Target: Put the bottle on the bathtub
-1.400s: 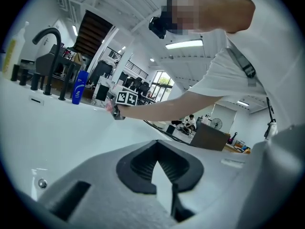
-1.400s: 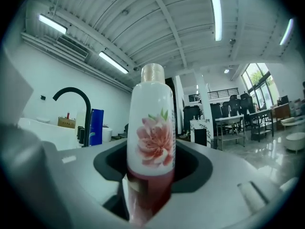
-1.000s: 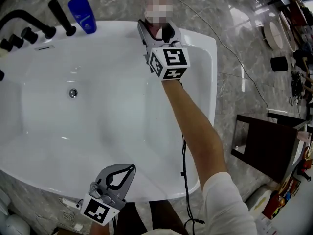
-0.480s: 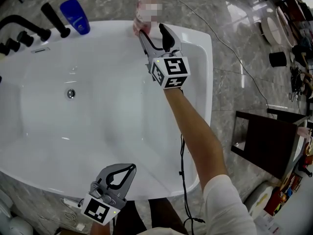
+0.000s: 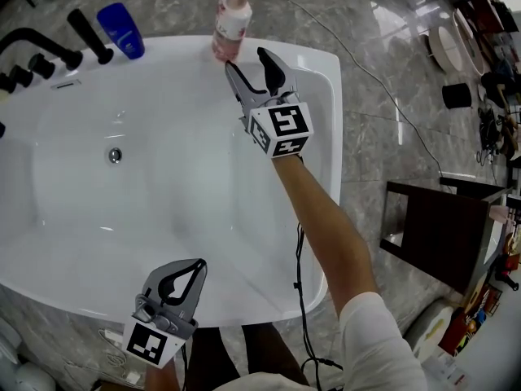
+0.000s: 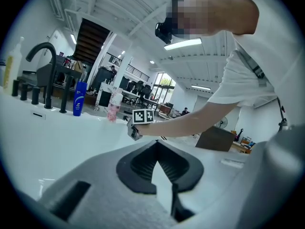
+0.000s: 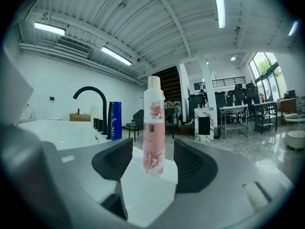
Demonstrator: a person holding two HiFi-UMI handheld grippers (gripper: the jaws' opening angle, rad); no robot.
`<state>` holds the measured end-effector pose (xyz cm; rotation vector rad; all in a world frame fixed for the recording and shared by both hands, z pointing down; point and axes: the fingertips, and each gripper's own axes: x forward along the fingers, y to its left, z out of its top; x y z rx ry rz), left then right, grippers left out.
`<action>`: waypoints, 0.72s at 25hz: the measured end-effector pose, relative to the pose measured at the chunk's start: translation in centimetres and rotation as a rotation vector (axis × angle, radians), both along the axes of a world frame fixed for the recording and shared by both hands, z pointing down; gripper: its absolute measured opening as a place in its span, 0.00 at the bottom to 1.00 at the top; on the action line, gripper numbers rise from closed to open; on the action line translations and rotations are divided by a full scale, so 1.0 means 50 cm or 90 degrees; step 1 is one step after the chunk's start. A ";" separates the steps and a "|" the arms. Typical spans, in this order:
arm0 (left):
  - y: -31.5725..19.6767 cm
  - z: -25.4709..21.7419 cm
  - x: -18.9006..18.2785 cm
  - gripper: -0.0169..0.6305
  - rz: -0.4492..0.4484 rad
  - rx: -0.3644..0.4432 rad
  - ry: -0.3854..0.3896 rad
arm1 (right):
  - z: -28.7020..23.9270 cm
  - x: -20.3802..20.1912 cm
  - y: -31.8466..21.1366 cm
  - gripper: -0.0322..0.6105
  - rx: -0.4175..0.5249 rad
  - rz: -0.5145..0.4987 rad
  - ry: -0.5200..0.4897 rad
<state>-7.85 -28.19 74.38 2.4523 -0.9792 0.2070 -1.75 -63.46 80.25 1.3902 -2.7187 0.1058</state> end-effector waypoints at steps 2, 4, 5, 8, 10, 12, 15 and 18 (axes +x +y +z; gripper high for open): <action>0.001 -0.019 0.003 0.03 -0.003 0.004 0.002 | -0.020 0.000 0.014 0.46 0.000 -0.008 0.001; 0.006 -0.039 0.005 0.03 -0.004 0.002 0.002 | -0.047 -0.003 0.031 0.46 -0.002 -0.016 -0.002; 0.008 -0.050 0.005 0.03 -0.006 0.001 0.003 | -0.062 -0.005 0.042 0.46 -0.002 -0.021 -0.005; 0.013 -0.083 0.007 0.03 -0.010 0.007 0.007 | -0.111 -0.006 0.082 0.47 -0.002 -0.038 -0.010; 0.015 -0.105 0.007 0.03 -0.011 0.013 0.008 | -0.145 -0.002 0.112 0.47 -0.002 -0.049 -0.010; 0.017 -0.133 0.005 0.03 -0.014 0.021 0.007 | -0.184 0.002 0.139 0.47 0.000 -0.058 -0.007; 0.024 -0.187 0.004 0.03 -0.022 0.041 0.010 | -0.252 0.012 0.172 0.47 0.008 -0.066 -0.005; 0.036 -0.242 0.006 0.03 -0.024 0.070 0.015 | -0.309 0.030 0.201 0.49 -0.004 -0.067 -0.021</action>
